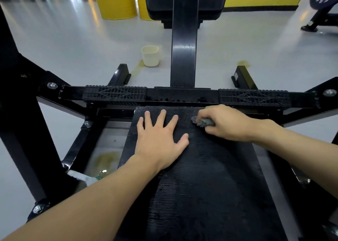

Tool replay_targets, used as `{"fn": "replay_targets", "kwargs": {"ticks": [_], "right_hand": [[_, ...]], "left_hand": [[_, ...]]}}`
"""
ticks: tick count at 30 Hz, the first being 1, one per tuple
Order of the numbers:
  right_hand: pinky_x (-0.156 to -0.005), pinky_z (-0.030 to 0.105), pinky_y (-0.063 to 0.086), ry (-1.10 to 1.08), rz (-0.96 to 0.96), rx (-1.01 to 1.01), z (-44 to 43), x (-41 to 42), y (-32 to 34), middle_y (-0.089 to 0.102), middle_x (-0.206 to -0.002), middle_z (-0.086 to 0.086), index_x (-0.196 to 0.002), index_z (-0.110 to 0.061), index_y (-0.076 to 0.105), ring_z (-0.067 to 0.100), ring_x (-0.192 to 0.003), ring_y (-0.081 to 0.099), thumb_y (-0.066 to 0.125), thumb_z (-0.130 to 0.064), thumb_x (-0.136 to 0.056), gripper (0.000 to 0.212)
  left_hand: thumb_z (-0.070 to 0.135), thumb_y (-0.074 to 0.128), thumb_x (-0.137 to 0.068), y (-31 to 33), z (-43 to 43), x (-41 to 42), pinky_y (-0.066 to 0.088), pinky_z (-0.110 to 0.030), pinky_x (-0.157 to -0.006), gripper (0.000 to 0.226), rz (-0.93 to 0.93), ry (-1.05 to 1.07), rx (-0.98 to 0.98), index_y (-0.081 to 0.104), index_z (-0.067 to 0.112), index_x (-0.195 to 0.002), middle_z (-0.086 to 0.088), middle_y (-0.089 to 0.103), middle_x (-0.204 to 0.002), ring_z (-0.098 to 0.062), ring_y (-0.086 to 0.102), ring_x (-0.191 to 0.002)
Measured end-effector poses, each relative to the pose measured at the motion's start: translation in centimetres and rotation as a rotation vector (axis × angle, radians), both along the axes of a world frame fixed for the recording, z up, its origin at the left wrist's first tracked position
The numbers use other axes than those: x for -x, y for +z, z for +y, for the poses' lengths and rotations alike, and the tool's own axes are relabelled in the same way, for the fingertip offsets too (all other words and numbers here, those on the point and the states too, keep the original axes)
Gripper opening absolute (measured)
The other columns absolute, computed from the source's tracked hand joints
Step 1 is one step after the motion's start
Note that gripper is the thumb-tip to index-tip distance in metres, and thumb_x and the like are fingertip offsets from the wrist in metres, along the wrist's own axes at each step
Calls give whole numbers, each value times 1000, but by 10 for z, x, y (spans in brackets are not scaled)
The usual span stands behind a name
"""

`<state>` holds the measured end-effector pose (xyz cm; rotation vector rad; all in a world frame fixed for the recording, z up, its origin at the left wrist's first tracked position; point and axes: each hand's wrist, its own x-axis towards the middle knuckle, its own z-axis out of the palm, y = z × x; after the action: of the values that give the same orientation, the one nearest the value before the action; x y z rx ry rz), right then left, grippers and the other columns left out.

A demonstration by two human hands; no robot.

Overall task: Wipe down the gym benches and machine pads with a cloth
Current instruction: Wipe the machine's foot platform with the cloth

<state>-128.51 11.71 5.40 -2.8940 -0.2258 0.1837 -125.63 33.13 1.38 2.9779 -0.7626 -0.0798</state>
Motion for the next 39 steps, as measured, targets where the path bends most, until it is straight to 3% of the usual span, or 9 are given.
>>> {"fn": "replay_targets", "kwargs": {"ticks": [5, 10, 15, 20, 25, 29, 35, 39], "right_hand": [[-72, 39, 46, -197, -203, 124, -12, -12, -5, 58, -106, 0, -110, -30, 57, 32, -97, 59, 56, -26, -89, 22], [-80, 40, 53, -46, 16, -61, -5, 6, 0, 67, -103, -7, -104, -33, 63, 20, -95, 62, 59, -24, -83, 23], [-73, 38, 44, -240, -200, 86, -26, -6, -5, 50, -98, -2, -110, -30, 59, 34, -96, 59, 56, -23, -89, 22], [-78, 37, 50, -37, -21, -31, -20, 11, 1, 62, -103, -7, -107, -30, 65, 22, -95, 60, 61, -19, -85, 24], [-72, 37, 43, -251, -220, 105, -38, 2, -7, 55, -103, -1, -113, -30, 61, 33, -96, 59, 56, -23, -90, 24], [-78, 37, 51, -58, -28, -44, -30, 18, -3, 66, -103, -5, -105, -28, 66, 23, -94, 62, 63, -18, -85, 22], [-77, 40, 49, -268, -205, 88, -49, 14, -7, 61, -106, 2, -115, -30, 64, 32, -98, 60, 58, -22, -90, 27], [-82, 37, 54, -130, -15, -67, -45, 29, 0, 70, -103, -6, -106, -29, 69, 18, -92, 65, 64, -16, -85, 25]], "left_hand": [[73, 20, -92, 0, 1, 1, 1, -55, -122, 72, 2, 0, 13, 12, 44, -156, 1, 4, -168, -41, -5, -152], [72, 20, -92, -1, 0, 1, 0, -55, -122, 67, 0, -13, 26, 13, 49, -155, 6, 6, -168, -42, -4, -152], [71, 21, -93, 0, 0, 2, -1, -54, -123, 66, 1, -9, 27, 14, 49, -155, 7, 7, -167, -41, -4, -152], [71, 21, -93, -2, 0, 1, -2, -54, -123, 66, 2, -2, 34, 15, 49, -155, 8, 7, -167, -41, -4, -152], [70, 21, -94, 0, 0, 1, -1, -54, -123, 65, 5, 0, 36, 15, 49, -155, 8, 7, -167, -40, -4, -152], [70, 21, -94, -1, -1, 0, -1, -54, -123, 65, 6, 0, 33, 15, 49, -155, 8, 8, -167, -41, -3, -152], [70, 20, -93, 0, 0, 2, -1, -53, -123, 65, 6, 1, 38, 15, 48, -155, 8, 8, -167, -40, -3, -152], [69, 21, -94, -1, 0, 1, -1, -54, -123, 64, 0, 0, 34, 15, 49, -155, 8, 8, -167, -41, -3, -152]]}}
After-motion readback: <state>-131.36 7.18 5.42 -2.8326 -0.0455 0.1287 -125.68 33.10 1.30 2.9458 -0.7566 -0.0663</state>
